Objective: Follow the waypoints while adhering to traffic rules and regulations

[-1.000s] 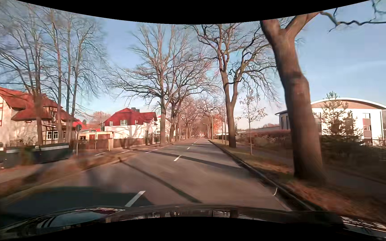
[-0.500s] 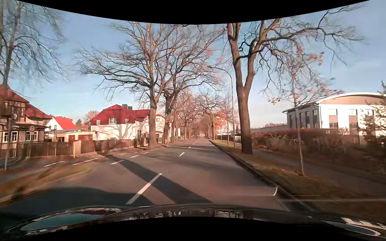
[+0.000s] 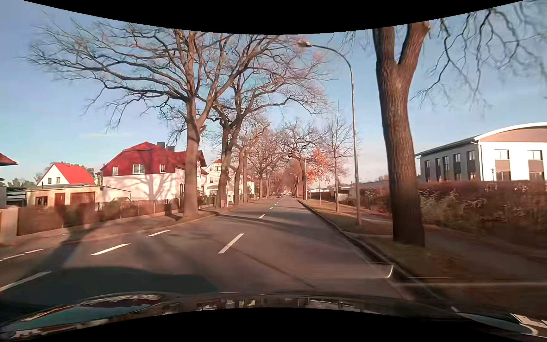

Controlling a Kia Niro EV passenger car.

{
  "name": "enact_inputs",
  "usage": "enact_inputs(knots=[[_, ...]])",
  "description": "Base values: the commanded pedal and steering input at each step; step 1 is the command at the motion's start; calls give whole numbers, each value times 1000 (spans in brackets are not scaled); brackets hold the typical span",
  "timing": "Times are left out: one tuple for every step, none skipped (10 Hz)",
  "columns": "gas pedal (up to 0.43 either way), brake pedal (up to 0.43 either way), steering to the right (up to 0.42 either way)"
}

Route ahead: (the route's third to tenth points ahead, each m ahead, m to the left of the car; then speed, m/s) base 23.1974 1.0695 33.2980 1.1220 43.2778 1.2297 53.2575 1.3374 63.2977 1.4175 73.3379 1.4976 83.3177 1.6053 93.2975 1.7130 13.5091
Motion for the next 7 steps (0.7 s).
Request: enact_inputs(knots=[[118,0,-3],[118,0,-3],[118,0,-3],[118,0,-3],[130,0,-3],[130,0,-3],[130,0,-3]])
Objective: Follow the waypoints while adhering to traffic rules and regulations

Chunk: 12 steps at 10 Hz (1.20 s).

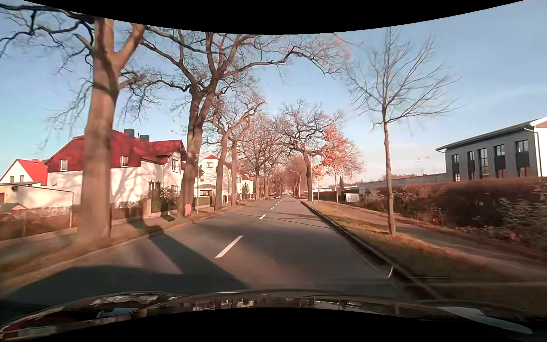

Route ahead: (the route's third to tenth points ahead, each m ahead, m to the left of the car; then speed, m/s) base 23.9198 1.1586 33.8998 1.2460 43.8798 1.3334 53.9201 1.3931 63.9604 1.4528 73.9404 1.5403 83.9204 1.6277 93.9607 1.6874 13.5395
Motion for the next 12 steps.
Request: enact_inputs(knots=[[130,0,-2],[130,0,0],[130,0,-1],[130,0,-1],[130,0,-1],[130,0,-1],[130,0,-1],[130,0,-1],[130,0,-1],[130,0,-1],[118,0,-1],[118,0,-1]])
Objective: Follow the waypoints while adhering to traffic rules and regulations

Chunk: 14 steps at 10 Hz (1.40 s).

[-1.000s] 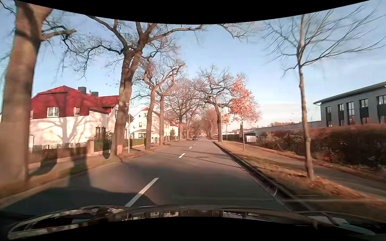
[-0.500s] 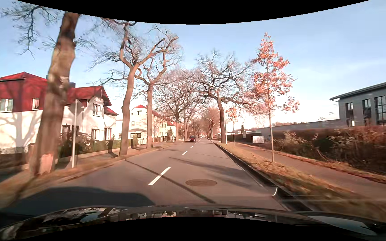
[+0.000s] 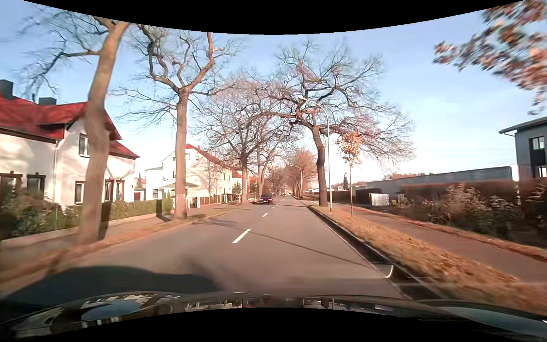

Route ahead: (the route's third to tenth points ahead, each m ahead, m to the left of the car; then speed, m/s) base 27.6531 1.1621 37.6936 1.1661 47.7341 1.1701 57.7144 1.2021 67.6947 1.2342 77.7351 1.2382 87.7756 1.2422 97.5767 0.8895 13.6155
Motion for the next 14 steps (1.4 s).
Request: enact_inputs(knots=[[118,0,-1],[118,0,-1],[118,0,-1],[118,0,-1],[118,0,-1],[118,0,-1],[118,0,-1],[118,0,-1],[118,0,-1],[118,0,-1],[118,0,-1],[118,0,-1],[118,0,-1],[110,0,-1]])
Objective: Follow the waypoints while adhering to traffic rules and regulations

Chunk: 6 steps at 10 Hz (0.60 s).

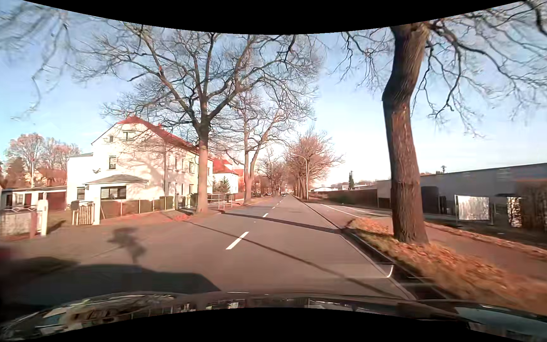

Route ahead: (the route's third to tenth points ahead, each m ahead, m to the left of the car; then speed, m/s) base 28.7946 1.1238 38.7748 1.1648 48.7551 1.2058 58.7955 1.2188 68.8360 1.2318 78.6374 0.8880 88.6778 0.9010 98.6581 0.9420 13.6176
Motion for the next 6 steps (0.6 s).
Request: enact_inputs(knots=[[98,0,-1],[98,0,-1],[98,0,-1],[87,0,-1],[87,0,-1],[87,0,-1]])
